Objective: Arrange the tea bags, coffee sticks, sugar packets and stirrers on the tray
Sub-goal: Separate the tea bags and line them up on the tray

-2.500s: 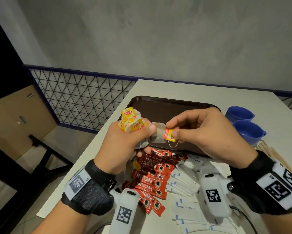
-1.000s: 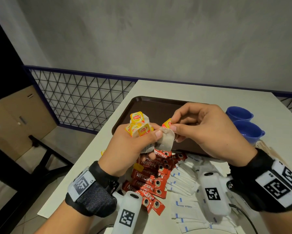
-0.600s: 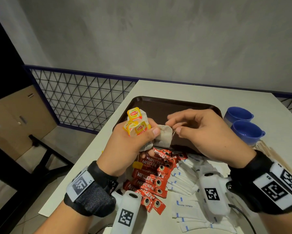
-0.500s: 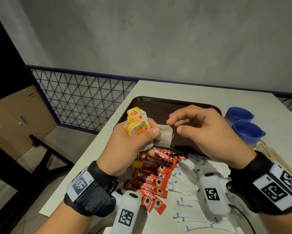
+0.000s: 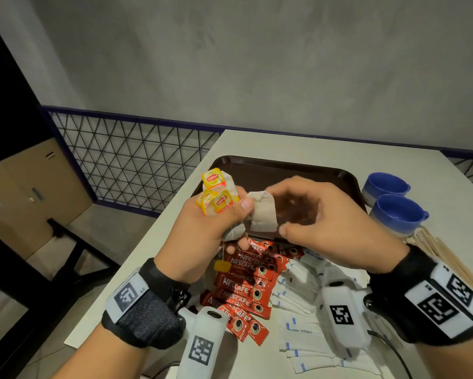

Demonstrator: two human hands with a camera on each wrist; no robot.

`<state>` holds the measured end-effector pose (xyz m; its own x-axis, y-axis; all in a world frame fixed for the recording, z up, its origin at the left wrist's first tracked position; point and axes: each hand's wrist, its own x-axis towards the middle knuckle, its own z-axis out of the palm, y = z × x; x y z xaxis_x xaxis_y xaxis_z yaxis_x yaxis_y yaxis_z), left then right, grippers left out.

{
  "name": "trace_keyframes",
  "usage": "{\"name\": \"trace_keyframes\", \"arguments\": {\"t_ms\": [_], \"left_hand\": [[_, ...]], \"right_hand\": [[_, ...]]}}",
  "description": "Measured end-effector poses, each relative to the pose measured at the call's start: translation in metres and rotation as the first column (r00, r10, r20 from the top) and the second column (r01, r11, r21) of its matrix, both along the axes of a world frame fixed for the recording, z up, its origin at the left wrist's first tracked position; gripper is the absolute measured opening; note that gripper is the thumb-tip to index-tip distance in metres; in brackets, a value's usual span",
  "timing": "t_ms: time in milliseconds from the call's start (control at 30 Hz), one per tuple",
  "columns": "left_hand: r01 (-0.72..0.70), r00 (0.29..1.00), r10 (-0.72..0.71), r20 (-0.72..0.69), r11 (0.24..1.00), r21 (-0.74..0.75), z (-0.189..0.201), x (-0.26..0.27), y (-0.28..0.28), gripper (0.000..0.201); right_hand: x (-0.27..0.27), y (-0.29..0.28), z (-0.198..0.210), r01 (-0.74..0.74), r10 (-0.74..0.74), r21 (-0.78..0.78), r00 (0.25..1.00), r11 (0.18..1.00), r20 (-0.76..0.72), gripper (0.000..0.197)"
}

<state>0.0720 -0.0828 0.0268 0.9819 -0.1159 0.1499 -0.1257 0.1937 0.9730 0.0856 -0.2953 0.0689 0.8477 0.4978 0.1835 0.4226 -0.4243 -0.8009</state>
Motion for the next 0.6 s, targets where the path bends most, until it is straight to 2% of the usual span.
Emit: {"name": "trace_keyframes", "arguments": {"t_ms": [67, 133, 233, 367, 600], "left_hand": [[0.018, 1.0, -0.019, -0.02, 0.999, -0.031, 0.002, 0.0, 0.0, 0.005], [0.039, 0.999, -0.041, -0.028, 0.998, -0.056, 0.004, 0.0, 0.0, 0.01], [0.063, 0.997, -0.066, -0.032, 0.995, -0.079, 0.006, 0.0, 0.001, 0.018], [0.048, 0.997, -0.054, -0.049, 0.993, -0.108, 0.008, 0.0, 0.003, 0.009], [0.055, 0.995, -0.066, -0.077, 0.988, -0.141, 0.008, 0.0, 0.005, 0.007]], "right_hand": [[-0.002, 0.001, 0.0, -0.092, 0.093, 0.019, 0.994, 0.996, -0.053, 0.061], [-0.002, 0.003, -0.002, -0.131, 0.135, 0.048, 0.986, 0.99, -0.093, 0.063], [-0.001, 0.004, -0.005, -0.07, 0.072, 0.039, 0.996, 0.997, -0.048, 0.047], [0.001, 0.002, -0.005, 0.023, -0.022, 0.06, 0.999, 0.998, -0.023, 0.026], [0.004, 0.003, -0.01, 0.078, -0.08, -0.052, 0.996, 0.996, -0.046, 0.028]]}}
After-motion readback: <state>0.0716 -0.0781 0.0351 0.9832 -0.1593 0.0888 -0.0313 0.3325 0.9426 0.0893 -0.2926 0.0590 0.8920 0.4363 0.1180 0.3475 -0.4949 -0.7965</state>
